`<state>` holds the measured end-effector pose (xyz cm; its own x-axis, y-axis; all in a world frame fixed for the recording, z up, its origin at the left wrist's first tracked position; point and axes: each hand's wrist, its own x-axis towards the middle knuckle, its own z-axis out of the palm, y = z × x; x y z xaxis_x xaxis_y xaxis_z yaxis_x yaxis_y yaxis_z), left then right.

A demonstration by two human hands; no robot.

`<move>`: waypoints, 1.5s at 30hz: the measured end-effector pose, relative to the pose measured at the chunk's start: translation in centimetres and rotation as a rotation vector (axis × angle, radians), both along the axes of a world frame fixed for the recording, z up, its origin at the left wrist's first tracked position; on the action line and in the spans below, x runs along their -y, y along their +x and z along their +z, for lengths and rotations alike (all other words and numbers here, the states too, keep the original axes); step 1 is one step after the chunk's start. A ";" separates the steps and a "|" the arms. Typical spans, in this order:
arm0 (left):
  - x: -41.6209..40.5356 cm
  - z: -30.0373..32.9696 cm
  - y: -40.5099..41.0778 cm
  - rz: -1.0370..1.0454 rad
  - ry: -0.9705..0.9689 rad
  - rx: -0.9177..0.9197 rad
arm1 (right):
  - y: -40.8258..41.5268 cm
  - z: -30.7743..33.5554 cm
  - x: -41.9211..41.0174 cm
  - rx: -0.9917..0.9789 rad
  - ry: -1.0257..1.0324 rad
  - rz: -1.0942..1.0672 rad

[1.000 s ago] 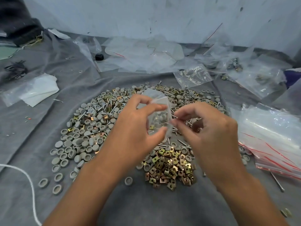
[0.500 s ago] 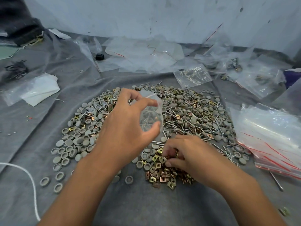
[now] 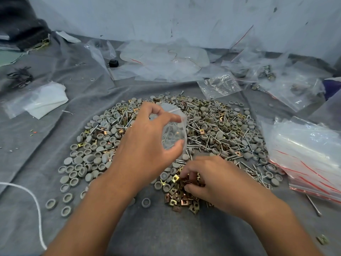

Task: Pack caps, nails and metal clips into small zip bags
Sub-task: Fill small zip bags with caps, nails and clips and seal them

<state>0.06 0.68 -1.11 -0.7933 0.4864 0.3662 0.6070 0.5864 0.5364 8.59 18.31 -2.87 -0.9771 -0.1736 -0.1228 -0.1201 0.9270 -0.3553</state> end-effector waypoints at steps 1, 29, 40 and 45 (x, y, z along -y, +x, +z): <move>0.0 0.0 0.0 -0.001 0.002 0.003 | 0.0 0.0 0.1 -0.017 0.003 0.002; -0.5 -0.4 0.1 -0.028 -0.037 0.010 | -0.7 2.1 0.0 -0.586 -0.320 -0.244; -0.4 -0.6 0.0 -0.016 -0.033 0.014 | -0.8 -0.5 -0.4 0.054 0.030 -0.132; -0.3 -0.6 0.0 -0.018 -0.039 0.006 | -0.7 -0.7 -0.3 0.031 0.020 -0.140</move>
<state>0.04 0.96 -1.69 -0.7864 0.5141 0.3424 0.6146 0.5960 0.5168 7.85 18.59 -3.60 -0.9872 -0.0329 -0.1559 0.0219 0.9410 -0.3376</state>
